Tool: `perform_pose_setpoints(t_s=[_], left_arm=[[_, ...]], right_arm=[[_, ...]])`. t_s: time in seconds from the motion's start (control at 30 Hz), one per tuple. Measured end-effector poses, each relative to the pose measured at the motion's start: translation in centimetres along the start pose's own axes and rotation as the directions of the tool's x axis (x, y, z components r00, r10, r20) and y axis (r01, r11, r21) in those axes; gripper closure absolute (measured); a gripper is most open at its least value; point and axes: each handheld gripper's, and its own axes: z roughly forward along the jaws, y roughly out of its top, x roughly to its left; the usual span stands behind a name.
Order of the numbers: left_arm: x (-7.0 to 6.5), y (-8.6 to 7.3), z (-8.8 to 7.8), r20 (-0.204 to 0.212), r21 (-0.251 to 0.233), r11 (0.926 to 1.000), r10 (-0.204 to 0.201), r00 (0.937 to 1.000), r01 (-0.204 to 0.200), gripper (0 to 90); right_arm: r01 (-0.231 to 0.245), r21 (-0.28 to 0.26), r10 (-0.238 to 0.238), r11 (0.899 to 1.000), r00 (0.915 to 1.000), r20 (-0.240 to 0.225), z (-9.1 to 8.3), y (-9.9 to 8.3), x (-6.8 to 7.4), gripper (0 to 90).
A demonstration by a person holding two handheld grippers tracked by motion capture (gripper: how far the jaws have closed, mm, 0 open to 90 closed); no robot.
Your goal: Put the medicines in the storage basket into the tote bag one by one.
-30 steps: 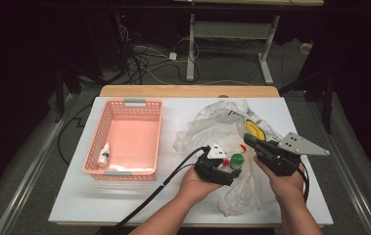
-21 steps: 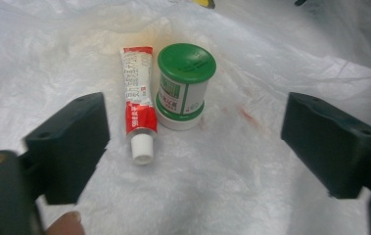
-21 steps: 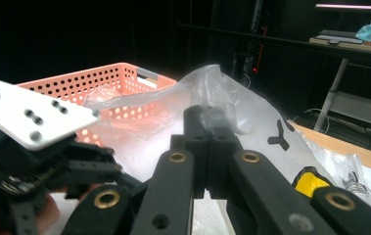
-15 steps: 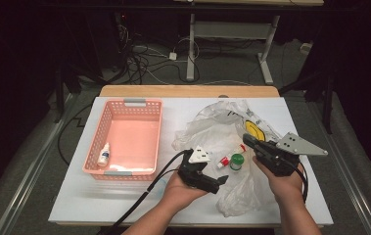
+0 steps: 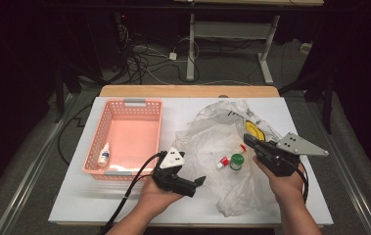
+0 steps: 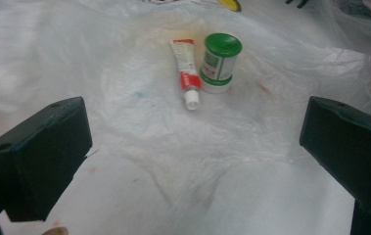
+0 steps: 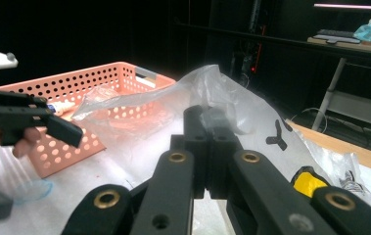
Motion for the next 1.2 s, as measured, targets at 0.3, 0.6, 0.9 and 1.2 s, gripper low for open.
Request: perform_pose_setpoints(t_s=[0.3,0.6,0.9,1.2], left_arm=[[2.1,-1.3,-3.0,-0.067,0.005,0.9997,-0.023,0.9975,0.024,0.0],[4.0,-2.4,-5.3,-0.128,-0.014,0.9983,-0.058,0.9901,0.056,0.0],[5.5,-3.3,-6.9,-0.169,-0.021,0.9961,-0.088,0.9817,0.086,0.0],[6.9,-4.2,-8.5,-0.210,-0.024,0.9929,-0.119,0.9703,0.117,0.0]], right_arm=[[-0.003,0.001,0.003,1.000,1.0000,0.001,0.1,-0.1,0.0,90.0],[-0.003,0.003,0.003,1.000,1.0000,0.001,0.1,-0.1,0.0,90.0],[-0.004,0.002,0.004,1.000,1.0000,0.003,0.1,-0.1,0.0,90.0],[-0.002,0.002,0.002,1.000,1.0000,0.001,0.0,-0.1,0.0,90.0]])
